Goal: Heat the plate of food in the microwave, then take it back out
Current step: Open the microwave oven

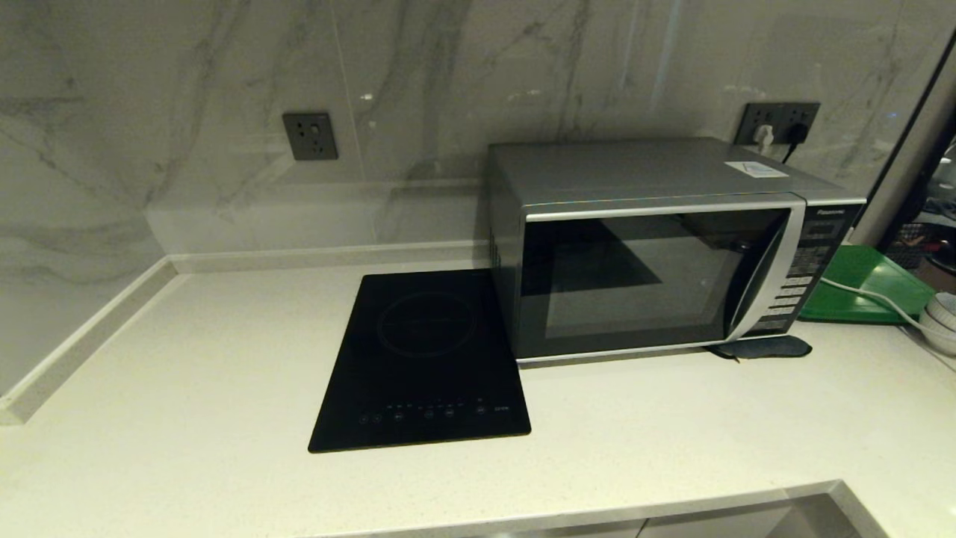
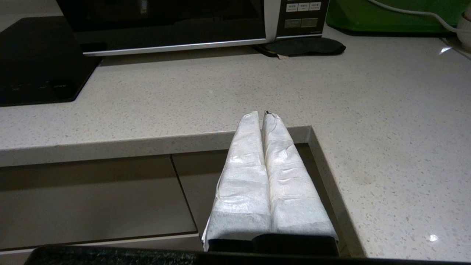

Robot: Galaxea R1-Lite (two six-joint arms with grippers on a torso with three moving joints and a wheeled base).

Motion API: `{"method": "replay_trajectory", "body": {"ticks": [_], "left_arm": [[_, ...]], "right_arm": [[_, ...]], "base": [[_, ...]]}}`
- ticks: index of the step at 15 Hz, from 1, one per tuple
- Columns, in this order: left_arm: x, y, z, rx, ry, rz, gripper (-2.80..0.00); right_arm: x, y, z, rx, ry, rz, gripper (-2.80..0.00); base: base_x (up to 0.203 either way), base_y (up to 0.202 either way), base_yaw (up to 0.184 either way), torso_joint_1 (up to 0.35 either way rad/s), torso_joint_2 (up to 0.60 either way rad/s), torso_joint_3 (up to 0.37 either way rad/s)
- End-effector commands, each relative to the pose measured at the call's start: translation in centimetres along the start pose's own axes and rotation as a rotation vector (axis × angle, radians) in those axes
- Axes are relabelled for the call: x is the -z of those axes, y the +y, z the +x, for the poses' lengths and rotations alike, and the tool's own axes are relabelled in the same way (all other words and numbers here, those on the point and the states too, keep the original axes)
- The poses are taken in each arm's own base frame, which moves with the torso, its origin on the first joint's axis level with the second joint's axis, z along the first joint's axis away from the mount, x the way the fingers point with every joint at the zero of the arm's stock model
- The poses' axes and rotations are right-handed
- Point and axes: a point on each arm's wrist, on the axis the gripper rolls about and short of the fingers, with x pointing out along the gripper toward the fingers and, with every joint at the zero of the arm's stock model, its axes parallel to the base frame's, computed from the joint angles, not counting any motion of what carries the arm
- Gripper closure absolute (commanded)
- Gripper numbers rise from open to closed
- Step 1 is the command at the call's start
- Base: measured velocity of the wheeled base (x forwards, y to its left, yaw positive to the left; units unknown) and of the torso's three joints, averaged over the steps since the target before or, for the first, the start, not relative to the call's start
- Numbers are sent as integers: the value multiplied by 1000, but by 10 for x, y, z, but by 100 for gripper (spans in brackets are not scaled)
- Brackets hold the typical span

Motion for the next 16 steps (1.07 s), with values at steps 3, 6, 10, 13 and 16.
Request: {"method": "replay_trajectory", "body": {"ticks": [3,6,10,13,16], "left_arm": [[0,0,0,-1,0,-1,0],[0,0,0,-1,0,-1,0],[0,0,0,-1,0,-1,0],[0,0,0,-1,0,-1,0],[0,0,0,-1,0,-1,0]], "right_arm": [[0,0,0,0,3,1,0],[0,0,0,0,3,1,0],[0,0,0,0,3,1,0],[0,0,0,0,3,1,0],[0,0,0,0,3,1,0]], "base": [[0,0,0,0,0,0],[0,0,0,0,0,0],[0,0,0,0,0,0],[0,0,0,0,0,0],[0,0,0,0,0,0]]}}
